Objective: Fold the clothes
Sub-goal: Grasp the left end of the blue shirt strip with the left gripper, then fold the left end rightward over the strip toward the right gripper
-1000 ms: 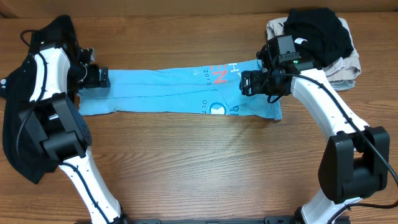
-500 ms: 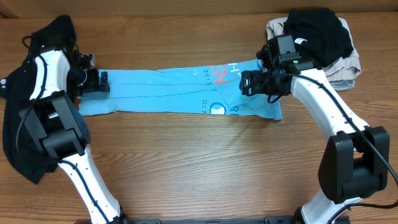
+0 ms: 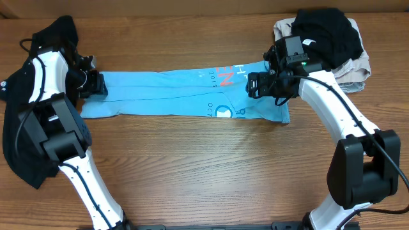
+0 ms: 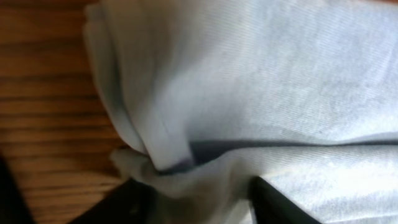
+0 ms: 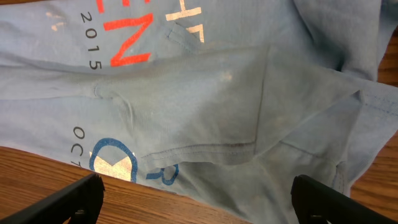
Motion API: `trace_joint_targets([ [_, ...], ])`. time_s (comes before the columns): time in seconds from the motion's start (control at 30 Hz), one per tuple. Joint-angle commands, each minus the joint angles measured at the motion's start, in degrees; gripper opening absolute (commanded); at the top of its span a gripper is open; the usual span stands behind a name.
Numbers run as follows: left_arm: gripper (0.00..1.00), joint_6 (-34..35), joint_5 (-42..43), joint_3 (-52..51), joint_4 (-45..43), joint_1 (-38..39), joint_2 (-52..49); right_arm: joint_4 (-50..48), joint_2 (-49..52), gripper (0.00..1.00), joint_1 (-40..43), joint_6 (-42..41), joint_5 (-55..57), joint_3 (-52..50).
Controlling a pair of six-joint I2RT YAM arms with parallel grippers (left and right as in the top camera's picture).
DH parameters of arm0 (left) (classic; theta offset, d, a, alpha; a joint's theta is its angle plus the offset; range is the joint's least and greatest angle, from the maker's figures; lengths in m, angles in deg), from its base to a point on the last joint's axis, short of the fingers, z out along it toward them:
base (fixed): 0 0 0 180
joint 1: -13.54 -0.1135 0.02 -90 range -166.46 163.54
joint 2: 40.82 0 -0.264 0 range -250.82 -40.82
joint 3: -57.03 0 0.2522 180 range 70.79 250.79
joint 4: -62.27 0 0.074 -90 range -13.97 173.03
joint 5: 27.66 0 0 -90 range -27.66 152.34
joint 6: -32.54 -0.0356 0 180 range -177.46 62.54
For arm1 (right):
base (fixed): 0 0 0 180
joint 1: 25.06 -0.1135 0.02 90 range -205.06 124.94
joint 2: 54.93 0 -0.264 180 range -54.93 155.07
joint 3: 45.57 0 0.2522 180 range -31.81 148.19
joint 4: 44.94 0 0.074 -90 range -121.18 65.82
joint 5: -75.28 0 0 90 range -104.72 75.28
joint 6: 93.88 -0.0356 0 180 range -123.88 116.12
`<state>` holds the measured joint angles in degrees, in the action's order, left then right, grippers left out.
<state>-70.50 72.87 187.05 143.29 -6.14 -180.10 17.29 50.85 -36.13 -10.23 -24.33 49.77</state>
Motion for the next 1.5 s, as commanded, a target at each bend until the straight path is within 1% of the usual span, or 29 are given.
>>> trace_joint_targets([
  [0.0,0.28,2.4,6.6,-3.8,1.0,2.6,-9.0,-0.3,-0.2,1.00,-0.1,0.2,0.5,0.5],
  [0.03,0.09,3.4,7.2,-3.8,0.9,2.6,-9.2,-0.3,-0.2,1.00,-0.1,0.2,0.5,0.5],
  [0.07,0.04,4.6,7.1,-3.8,0.7,2.6,-9.5,-0.2,-0.2,1.00,-0.1,0.2,0.5,0.5],
  [0.13,0.04,6.8,7.1,-3.8,0.4,2.6,-9.4,0.1,-0.2,1.00,-0.1,0.2,0.5,0.5],
  [0.27,0.04,7.1,6.4,-1.4,2.2,2.0,-8.5,0.9,-0.2,1.00,-0.1,-0.4,0.5,0.5],
  [0.37,0.04,9.3,4.3,3.4,5.4,1.3,-7.1,1.7,-0.2,0.97,-0.1,-2.7,0.5,0.5],
  [0.5,0.04,9.4,2.4,10.8,9.7,1.1,-4.1,2.5,-0.2,0.97,-0.1,-4.8,0.3,0.5],
  [0.6,0.04,7.6,-2.8,15.6,13.3,1.6,-2.0,3.0,-0.2,0.97,-0.1,-4.8,-0.2,0.5],
  [0.73,0.04,5.1,-12.5,19.0,16.9,2.9,-0.1,3.5,-0.2,0.97,-0.1,-4.8,-0.2,0.5],
  [0.83,0.04,5.1,-18.7,19.9,18.6,3.3,0.7,3.8,-0.2,0.97,-0.1,-4.8,-0.2,0.5],
  [1.03,0.04,8.0,-24.3,22.4,19.6,3.3,1.1,3.9,-0.2,0.98,-0.1,-4.8,-0.2,0.5],
  [1.2,0.04,8.1,-22.8,26.7,21.4,3.8,1.1,4.2,-0.2,0.98,-0.1,-4.8,-0.2,0.5],
  [1.37,0.04,7.8,-10.6,28.2,21.7,6.5,1.1,4.2,-0.2,0.98,-0.1,-4.8,-0.1,0.5],
  [1.47,0.04,9.6,-5.7,27.1,22.1,9.4,0.9,4.2,-0.2,0.98,-0.1,-4.8,0.0,0.5],
])
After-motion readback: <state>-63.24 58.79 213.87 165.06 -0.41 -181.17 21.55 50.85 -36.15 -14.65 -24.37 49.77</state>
